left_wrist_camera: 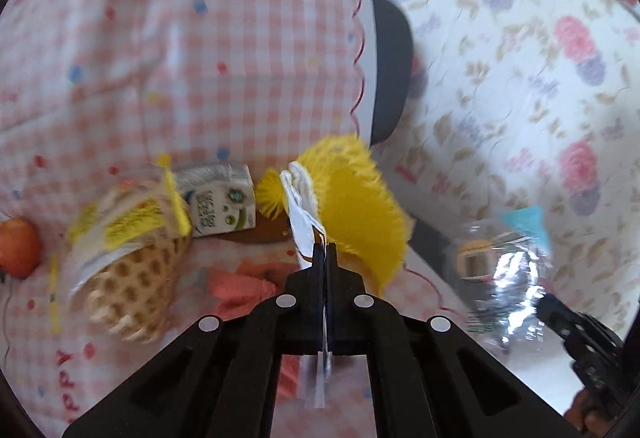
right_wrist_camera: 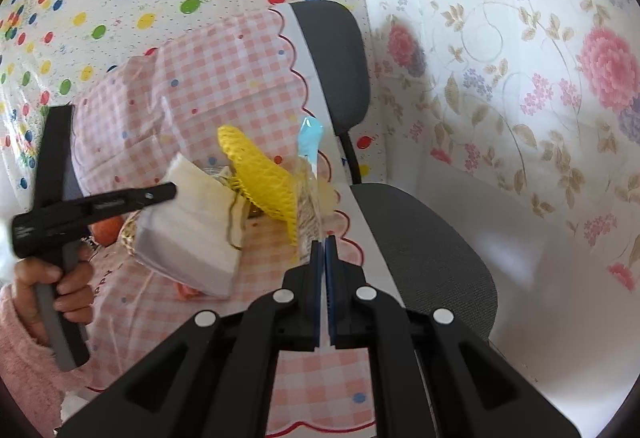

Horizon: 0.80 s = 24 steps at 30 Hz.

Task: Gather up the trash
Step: 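Grasp the white tissue packet with the left gripper while the right holds the bag, then carry both items to the wastebasket and release them inside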

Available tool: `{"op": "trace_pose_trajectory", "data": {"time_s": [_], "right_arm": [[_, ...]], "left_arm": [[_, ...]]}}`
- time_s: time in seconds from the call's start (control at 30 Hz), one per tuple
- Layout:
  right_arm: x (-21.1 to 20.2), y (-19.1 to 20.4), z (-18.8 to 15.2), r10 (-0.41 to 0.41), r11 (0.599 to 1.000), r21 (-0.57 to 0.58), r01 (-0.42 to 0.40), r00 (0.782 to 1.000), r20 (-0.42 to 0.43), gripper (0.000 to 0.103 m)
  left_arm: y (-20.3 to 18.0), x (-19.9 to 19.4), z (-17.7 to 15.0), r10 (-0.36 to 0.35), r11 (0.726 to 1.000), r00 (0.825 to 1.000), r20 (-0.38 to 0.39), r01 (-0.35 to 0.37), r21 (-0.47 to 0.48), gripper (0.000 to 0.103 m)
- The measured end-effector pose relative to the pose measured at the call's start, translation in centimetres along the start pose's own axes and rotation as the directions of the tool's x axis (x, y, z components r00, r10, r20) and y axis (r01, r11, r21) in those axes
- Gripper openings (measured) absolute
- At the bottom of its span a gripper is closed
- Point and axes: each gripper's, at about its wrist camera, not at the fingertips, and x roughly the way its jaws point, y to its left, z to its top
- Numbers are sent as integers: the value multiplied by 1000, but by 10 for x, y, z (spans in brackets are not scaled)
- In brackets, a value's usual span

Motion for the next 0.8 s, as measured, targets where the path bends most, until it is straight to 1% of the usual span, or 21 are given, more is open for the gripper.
{"op": "trace_pose_trajectory", "data": {"time_s": [0.07,0.13,0.2,0.27,0.43,0.57,0.7,0.73,0.8], "right_arm": [[-5,7,1,3,1000,-5,-3,1000,1,2],[-11,15,-1,-9,1000,-18,9,1000,0,2],[-18,19,-4,-22,999,-24,22,1000,-1,2],[-25,22,-7,-45,999,-30,45,999,-2,2],[-52,15,-19,-114,993,-21,114,993,-7,2],[-78,1,-31,-187,982,-12,187,982,-15,2],[-109,-24,-51,-274,961,22,275,961,-32,2],[-117,-31,-57,-301,952,34,303,953,-39,2],[-128,-43,-69,-344,937,47,347,937,-58,2]], "left_arm": [[-9,-23,-6,14,1000,999,37,-15,21,1],[-22,-37,-12,23,998,998,63,-26,49,1],[-40,-55,-27,52,992,994,98,-63,107,1],[-55,-67,-37,48,987,992,116,-65,146,1],[-88,-84,-59,-20,983,993,120,-2,184,1],[-121,-87,-76,-118,968,989,86,95,230,1],[-154,-85,-97,-210,944,977,43,191,267,1],[-164,-82,-103,-237,936,971,24,221,274,1],[-178,-78,-112,-268,923,963,-5,258,286,1]]}}
